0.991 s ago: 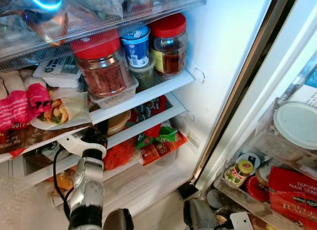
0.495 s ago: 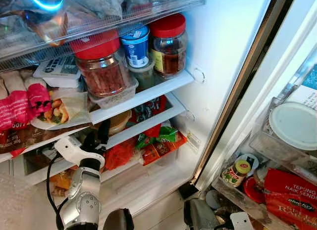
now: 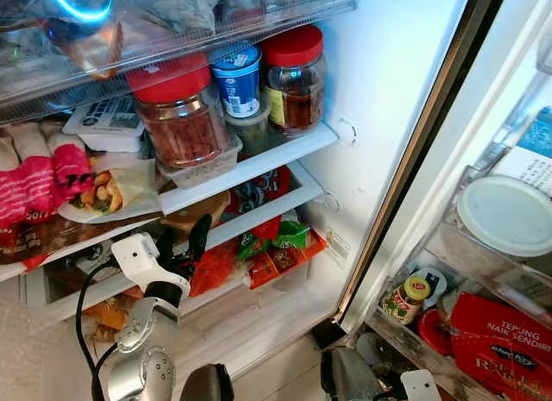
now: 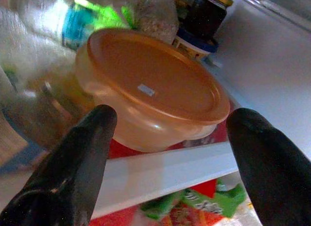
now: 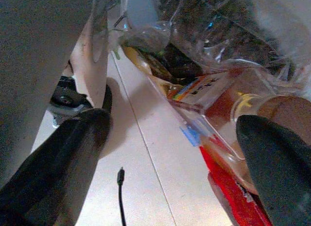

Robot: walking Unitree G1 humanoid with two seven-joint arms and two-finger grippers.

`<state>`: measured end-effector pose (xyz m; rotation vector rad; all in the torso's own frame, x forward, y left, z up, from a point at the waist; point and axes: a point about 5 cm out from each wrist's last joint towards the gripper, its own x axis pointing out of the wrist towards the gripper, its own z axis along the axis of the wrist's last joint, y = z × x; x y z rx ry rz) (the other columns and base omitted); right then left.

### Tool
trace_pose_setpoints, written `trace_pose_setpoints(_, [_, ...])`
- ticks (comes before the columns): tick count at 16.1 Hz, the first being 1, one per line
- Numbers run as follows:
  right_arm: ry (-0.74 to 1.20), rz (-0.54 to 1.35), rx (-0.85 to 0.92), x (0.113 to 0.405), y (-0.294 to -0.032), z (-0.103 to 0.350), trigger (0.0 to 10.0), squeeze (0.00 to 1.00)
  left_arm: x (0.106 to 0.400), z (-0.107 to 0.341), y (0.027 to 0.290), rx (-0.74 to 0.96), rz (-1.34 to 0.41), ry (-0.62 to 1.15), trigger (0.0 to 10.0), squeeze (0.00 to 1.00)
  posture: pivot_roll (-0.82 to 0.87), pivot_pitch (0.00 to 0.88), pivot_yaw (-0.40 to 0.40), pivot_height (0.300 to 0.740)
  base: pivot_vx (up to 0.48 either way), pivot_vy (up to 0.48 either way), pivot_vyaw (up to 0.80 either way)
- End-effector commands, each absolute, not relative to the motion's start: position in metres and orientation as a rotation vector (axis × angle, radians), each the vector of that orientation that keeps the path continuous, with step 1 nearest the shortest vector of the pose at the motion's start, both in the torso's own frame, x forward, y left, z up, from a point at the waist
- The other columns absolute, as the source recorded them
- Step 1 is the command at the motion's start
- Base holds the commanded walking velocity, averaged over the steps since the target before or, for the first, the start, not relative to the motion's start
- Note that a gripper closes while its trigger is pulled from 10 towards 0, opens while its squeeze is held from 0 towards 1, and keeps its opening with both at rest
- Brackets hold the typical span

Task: Restocking fridge

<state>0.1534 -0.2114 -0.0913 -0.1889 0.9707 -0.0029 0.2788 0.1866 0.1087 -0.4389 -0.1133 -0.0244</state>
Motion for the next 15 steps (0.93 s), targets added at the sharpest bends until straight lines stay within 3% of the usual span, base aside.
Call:
trace_pose_setpoints(1, [0.968,0.024,-0.166,0.1544,-0.2004,-0.0927,10.0,0.00,0.2753,0.1113,0.1885,-0.350,-0.029,-0.126,10.0,0.00,-0.12,0.102,0.042,0.617,0.000,0.000,0.00])
trace_pose_setpoints(3, [0.969,0.021,-0.166,0.1534,-0.2010,-0.0930,10.0,0.00,0.2725,0.1118,0.1879,-0.143,-0.056,-0.126,10.0,0.00,-0.13,0.110,0.042,0.617,0.000,0.000,0.00])
trace_pose_setpoints(7, [0.968,0.015,-0.160,0.1519,-0.2027,-0.0932,10.0,0.00,0.2661,0.1044,0.1881,0.006,-0.061,-0.105,10.0,0.00,-0.13,0.119,0.043,0.617,0.000,0.000,0.00])
trace_pose_setpoints(10, [0.967,0.016,-0.158,0.1519,-0.2019,-0.0932,10.0,0.00,0.2663,0.1037,0.1863,0.046,-0.066,-0.109,10.0,0.00,-0.13,0.126,0.045,0.617,0.000,0.000,0.00])
trace_pose_setpoints(15, [0.969,0.024,-0.156,0.1511,-0.1983,-0.0941,10.0,0.00,0.2692,0.1043,0.1828,0.072,-0.070,-0.121,10.0,0.00,-0.13,0.126,0.045,0.617,-0.262,0.000,0.00])
